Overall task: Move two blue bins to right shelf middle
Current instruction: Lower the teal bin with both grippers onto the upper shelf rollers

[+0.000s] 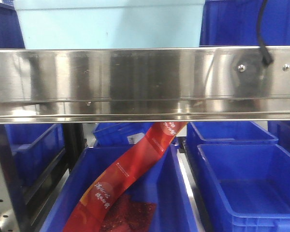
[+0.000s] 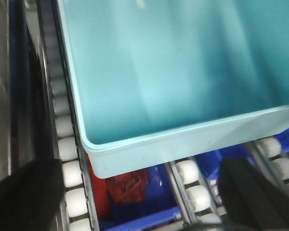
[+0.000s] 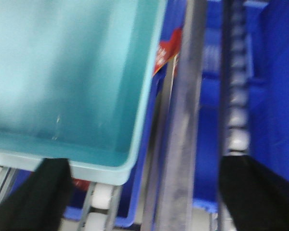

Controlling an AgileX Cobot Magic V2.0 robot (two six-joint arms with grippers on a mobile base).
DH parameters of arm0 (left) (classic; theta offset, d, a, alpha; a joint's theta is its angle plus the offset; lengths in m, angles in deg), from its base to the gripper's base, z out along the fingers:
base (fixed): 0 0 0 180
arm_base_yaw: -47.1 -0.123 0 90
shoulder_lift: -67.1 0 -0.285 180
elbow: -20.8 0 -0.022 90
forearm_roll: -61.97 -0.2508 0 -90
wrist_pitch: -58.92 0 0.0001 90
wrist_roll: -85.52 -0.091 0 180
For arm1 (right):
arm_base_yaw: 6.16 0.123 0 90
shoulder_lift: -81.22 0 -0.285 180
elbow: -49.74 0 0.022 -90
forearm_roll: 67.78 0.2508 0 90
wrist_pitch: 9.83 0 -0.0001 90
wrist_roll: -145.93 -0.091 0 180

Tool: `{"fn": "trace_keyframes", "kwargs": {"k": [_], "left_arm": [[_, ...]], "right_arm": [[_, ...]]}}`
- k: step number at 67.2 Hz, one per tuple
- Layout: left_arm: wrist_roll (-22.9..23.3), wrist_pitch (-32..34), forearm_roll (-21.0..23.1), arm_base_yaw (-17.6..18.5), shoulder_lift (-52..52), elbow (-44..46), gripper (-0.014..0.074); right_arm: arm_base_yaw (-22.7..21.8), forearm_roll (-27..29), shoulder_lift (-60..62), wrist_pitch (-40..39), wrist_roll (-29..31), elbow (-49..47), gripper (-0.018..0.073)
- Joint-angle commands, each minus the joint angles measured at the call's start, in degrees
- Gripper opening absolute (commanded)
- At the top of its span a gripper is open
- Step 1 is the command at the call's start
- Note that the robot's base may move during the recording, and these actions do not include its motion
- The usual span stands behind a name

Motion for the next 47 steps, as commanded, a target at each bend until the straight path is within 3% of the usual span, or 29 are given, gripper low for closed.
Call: {"fn": "trace_keyframes", "kwargs": {"k": [1,5,10,13,15,30,39,47], "left_arm": [[-0.16,0.97,-0.84,0.23,-2.93,0.45,0.0397],[-0.16,0.97,-1.63,0.23,-4.38,0.45,0.0273],[-0.16,0.97,-2.19,0.23,-5.85,0.45,0.0044],[-0.16,0.58,-2.56,0.23,-6.36,0.45,-0.006],[-0.16,0.33,-3.02,0.23,-6.71,0.17,-0.0109],[0.58,5.52,-4.92,0.12,-12.24,-10.63,-0.0111],[2.91,12.48,-4.92,0.12,-17.88,-20.78,-0.0111],[3.07,20.36,-5.33,0.12,-24.88,-30.74,-0.0111]], "right_arm": [[0.07,-2.75,2.64,-0.66,0.3,-0.43,0.0314],[-0.05,-3.44,3.86,-0.66,0.3,-0.43,0.0157],[-0.6,-3.44,4.99,-0.66,0.41,-0.43,-0.0057],[-1.1,-3.44,5.37,-0.66,0.41,-0.43,-0.0153],[-1.42,-3.44,5.78,-0.66,0.41,-0.43,-0.0164],[-4.62,-3.44,9.14,-0.66,1.9,4.03,-0.0158],[-5.6,-3.44,14.02,-0.66,1.9,14.14,-0.0158],[-5.6,-3.44,20.35,-8.43,1.9,27.05,-0.0158]]}}
